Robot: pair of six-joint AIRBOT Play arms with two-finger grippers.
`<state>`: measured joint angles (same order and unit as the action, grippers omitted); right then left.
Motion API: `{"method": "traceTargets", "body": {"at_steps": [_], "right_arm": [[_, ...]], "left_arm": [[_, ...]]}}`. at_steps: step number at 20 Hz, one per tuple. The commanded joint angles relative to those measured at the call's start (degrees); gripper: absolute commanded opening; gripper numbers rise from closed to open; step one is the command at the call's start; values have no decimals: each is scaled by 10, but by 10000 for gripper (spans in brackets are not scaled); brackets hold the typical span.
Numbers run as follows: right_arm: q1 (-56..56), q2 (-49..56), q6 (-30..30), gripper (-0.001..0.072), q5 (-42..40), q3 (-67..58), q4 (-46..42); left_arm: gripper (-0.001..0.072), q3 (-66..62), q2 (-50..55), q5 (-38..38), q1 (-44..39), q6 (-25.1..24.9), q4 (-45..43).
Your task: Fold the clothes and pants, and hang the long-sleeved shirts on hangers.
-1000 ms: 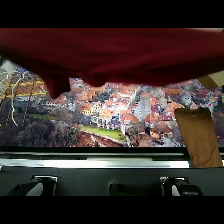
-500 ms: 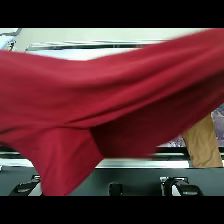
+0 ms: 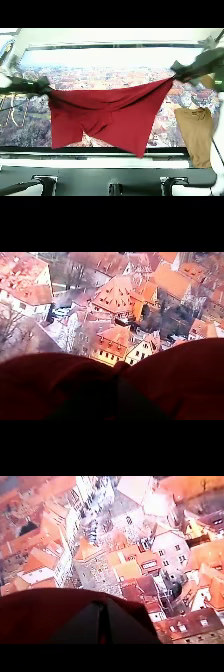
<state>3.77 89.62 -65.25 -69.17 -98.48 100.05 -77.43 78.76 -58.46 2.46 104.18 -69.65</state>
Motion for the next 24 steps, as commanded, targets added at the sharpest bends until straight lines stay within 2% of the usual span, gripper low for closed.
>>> {"method": "traceTargets", "body": {"at_steps": [1,2,3,4,6,7,8,9,11,12,14,15,16,19,22,24], "right_arm": [[0,152,12,27,56,-1,75],[0,173,12,27,65,-1,90],[0,188,12,27,63,-1,98],[0,194,12,27,60,-1,99],[3,189,3,61,69,-1,94],[7,180,-10,212,70,-1,94],[16,167,-19,492,68,-1,92],[27,149,-40,609,63,-1,93],[58,94,-114,585,22,-1,93],[73,65,-172,533,-8,-1,92],[113,17,-274,533,-86,-1,92],[139,0,-286,528,-111,6,107],[171,-25,-290,517,-112,31,151],[232,-117,-363,518,-105,202,251],[242,-212,-383,523,-77,464,280],[242,-261,-413,522,-56,622,332]], "left_arm": [[22,28,150,113,-13,-1,95],[95,18,182,116,-12,-4,120],[218,7,206,115,-9,-20,139],[260,-4,219,115,-6,-36,153],[260,-30,226,116,2,-69,161],[264,-49,224,108,7,-92,161],[359,-72,221,87,16,-118,161],[522,-103,219,55,30,-144,161],[547,-167,207,-20,69,-177,161],[545,-193,196,-56,92,-187,161],[540,-213,154,-113,141,-219,161],[539,-210,129,-142,167,-244,158],[538,-195,103,-148,197,-231,168],[538,-86,11,-151,274,-241,176],[538,66,-65,-133,323,-241,176],[538,149,-96,-131,333,-241,176]]}}
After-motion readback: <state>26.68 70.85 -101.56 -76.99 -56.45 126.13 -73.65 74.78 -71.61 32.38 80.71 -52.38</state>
